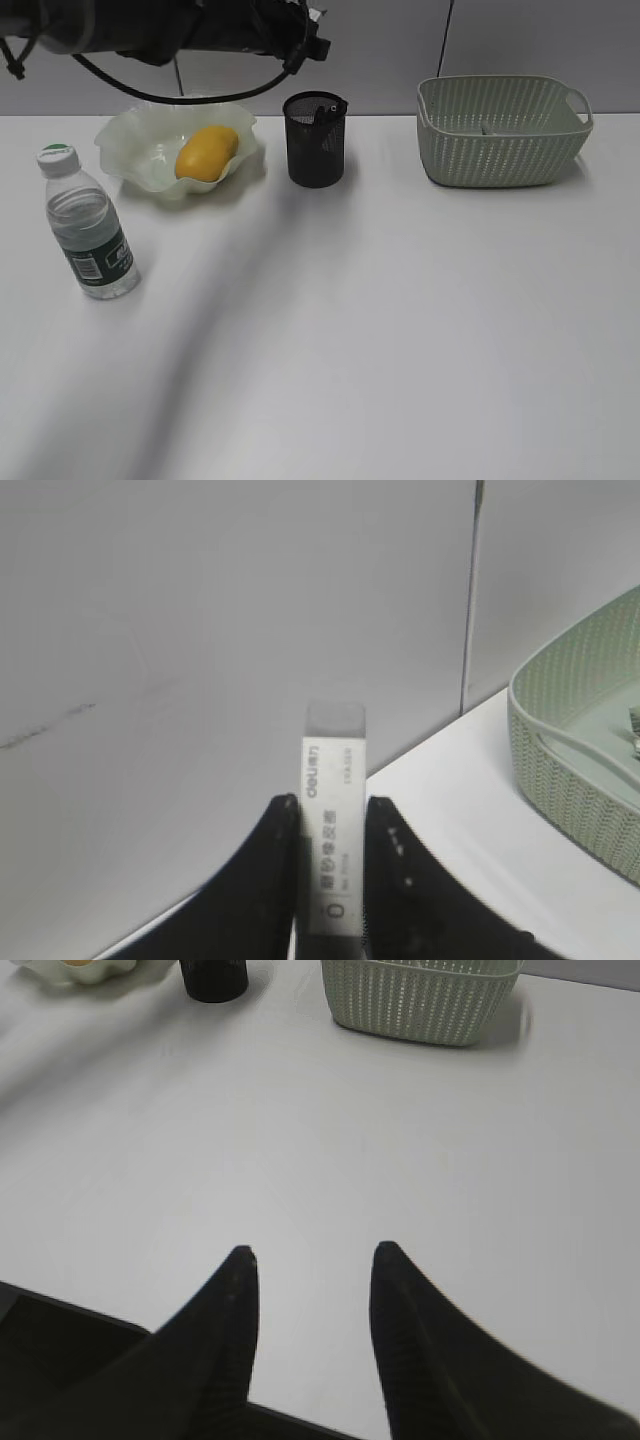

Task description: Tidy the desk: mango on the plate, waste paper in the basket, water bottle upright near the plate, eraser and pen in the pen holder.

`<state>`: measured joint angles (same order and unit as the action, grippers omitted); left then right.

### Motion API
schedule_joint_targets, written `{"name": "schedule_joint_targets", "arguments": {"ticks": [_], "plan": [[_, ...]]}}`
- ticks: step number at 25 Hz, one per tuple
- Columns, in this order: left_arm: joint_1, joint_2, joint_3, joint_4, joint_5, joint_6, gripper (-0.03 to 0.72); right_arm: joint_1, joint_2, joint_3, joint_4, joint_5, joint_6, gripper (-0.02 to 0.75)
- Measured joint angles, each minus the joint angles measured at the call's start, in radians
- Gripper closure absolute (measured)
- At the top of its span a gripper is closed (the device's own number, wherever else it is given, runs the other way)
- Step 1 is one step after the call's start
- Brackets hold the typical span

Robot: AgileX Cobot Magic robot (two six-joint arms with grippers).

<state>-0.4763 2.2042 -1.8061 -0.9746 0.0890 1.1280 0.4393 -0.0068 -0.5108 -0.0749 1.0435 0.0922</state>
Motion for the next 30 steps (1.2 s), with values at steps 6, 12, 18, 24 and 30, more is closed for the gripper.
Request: {"name": "schedule_joint_targets", "arguments": {"ticks": [6,12,18,24,30], "plan": [[0.000,0.026,-0.020,-0.036,-0.009,0.000,0.546,0.000,0.000,0.000,0.000,0.000,0.000,0.428],[0.000,0.027,-0.023,-0.037,0.011,0.000,0.523,0.000,0.000,0.000,0.000,0.001,0.000,0.428],[0.000,0.027,-0.026,-0.037,0.011,0.000,0.340,0.000,0.000,0.000,0.000,0.001,0.000,0.432],[0.000,0.020,-0.026,-0.033,0.012,0.000,0.247,0.000,0.000,0.000,0.000,0.001,0.000,0.454],[0.000,-0.120,-0.023,-0.029,0.022,0.000,0.232,0.000,0.000,0.000,0.000,0.001,0.000,0.458]]}}
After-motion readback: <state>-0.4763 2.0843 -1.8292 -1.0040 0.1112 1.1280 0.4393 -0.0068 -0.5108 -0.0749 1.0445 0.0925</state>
